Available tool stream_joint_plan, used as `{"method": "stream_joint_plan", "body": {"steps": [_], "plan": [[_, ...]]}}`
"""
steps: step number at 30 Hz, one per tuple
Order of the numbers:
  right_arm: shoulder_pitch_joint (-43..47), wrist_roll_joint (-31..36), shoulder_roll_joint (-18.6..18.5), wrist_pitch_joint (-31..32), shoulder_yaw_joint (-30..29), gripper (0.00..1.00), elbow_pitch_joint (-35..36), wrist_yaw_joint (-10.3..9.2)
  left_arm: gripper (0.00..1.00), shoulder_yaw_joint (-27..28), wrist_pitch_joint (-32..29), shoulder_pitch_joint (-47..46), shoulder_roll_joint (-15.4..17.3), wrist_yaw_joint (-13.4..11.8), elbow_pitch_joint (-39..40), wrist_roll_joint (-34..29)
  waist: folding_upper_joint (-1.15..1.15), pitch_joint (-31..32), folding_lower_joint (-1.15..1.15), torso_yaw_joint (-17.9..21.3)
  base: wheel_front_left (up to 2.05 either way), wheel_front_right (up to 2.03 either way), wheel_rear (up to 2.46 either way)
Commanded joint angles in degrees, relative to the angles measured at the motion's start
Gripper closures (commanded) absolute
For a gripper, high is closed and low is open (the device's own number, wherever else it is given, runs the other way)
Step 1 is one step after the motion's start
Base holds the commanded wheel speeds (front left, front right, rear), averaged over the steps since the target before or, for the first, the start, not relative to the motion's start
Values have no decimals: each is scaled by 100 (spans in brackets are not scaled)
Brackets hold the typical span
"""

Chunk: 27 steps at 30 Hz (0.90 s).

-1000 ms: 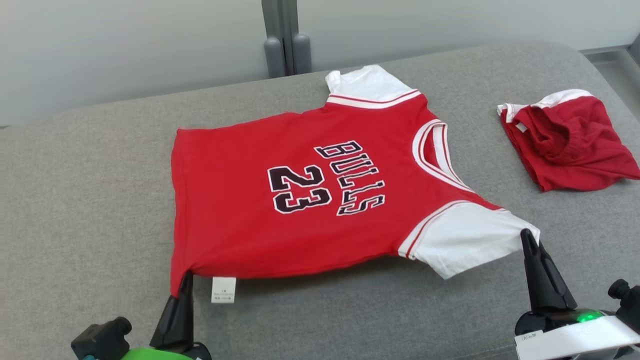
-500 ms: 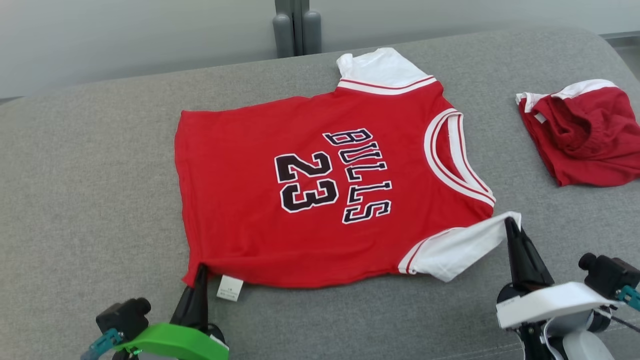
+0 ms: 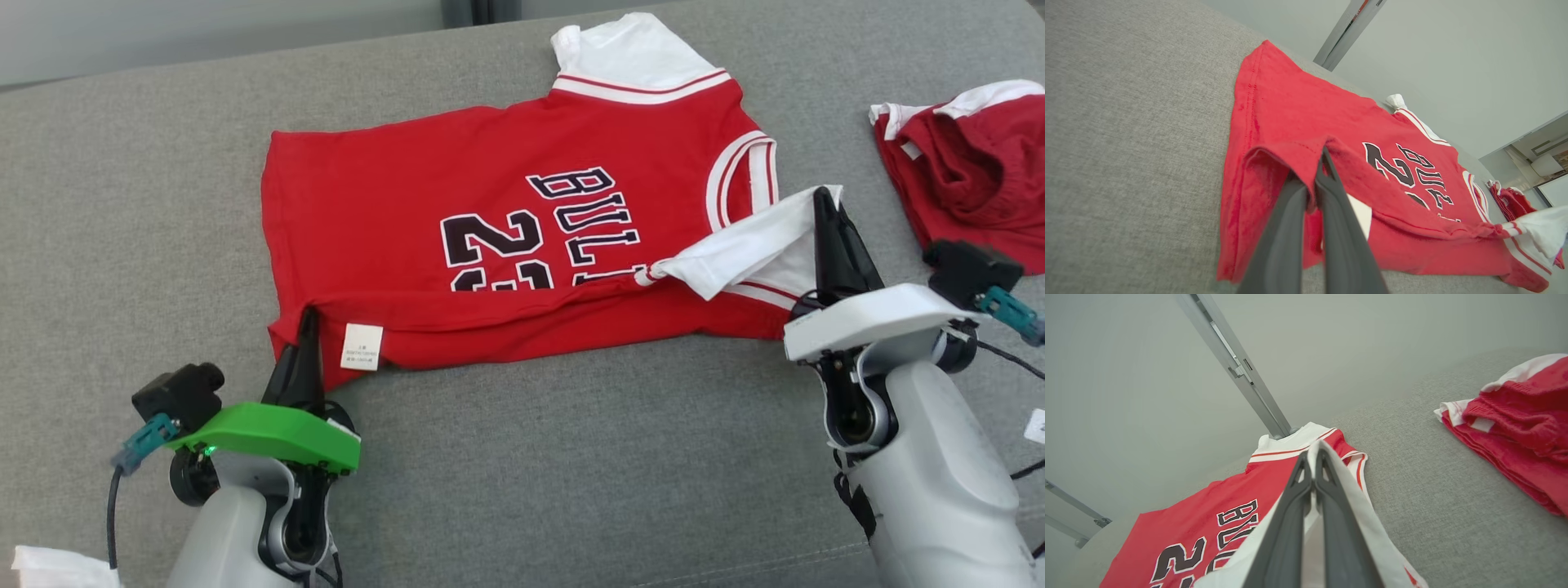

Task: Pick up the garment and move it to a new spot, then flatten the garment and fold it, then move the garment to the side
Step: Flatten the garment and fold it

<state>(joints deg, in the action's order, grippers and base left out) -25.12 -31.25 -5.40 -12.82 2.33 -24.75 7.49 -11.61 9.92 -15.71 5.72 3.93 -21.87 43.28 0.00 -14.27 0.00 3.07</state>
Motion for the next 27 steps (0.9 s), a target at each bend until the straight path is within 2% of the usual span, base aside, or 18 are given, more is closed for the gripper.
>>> {"method": "stream_joint_plan", "body": {"steps": [1,10,11,12,13,14,15,16,22,27], "plan": [[-184,63,-15,-44,15,100,-237,-1,100,-39,-3,-156,-20,-11,-87,-22,0,-126,0,-35,0,0,0],[-1150,242,-102,-162,172,100,-1567,-1,100,-147,125,-468,-73,44,-431,-57,0,-309,0,-147,0,0,0],[-1269,243,-109,-173,189,100,-1725,-1,92,-164,140,-489,-75,49,-450,-76,0,-326,0,-162,0,0,0],[-1368,259,-123,-180,187,100,-1857,-1,60,-175,167,-511,-76,48,-456,-102,0,-342,0,-176,0,0,0],[-1481,284,-137,-184,205,95,-2020,-1,13,-186,196,-534,-84,46,-463,-118,0,-359,0,-192,0,0,0],[-1573,300,-145,-189,210,75,-2144,-1,0,-196,220,-551,-92,43,-465,-127,0,-374,0,-207,0,0,0],[-1688,330,-146,-193,221,51,-2307,-1,0,-205,242,-564,-107,51,-456,-121,0,-388,0,-227,0,0,0],[-1778,352,-153,-191,227,0,-2438,-1,0,-211,257,-566,-118,55,-446,-102,0,-396,0,-241,0,0,0],[-2322,492,-227,-208,235,0,-3126,-1,0,-196,382,-475,-145,59,-262,-132,0,-410,0,-344,0,0,0],[-2533,597,-344,-237,270,0,-3176,-1,0,-60,463,-177,-66,-42,125,-204,0,-310,0,-390,0,0,0]]}}
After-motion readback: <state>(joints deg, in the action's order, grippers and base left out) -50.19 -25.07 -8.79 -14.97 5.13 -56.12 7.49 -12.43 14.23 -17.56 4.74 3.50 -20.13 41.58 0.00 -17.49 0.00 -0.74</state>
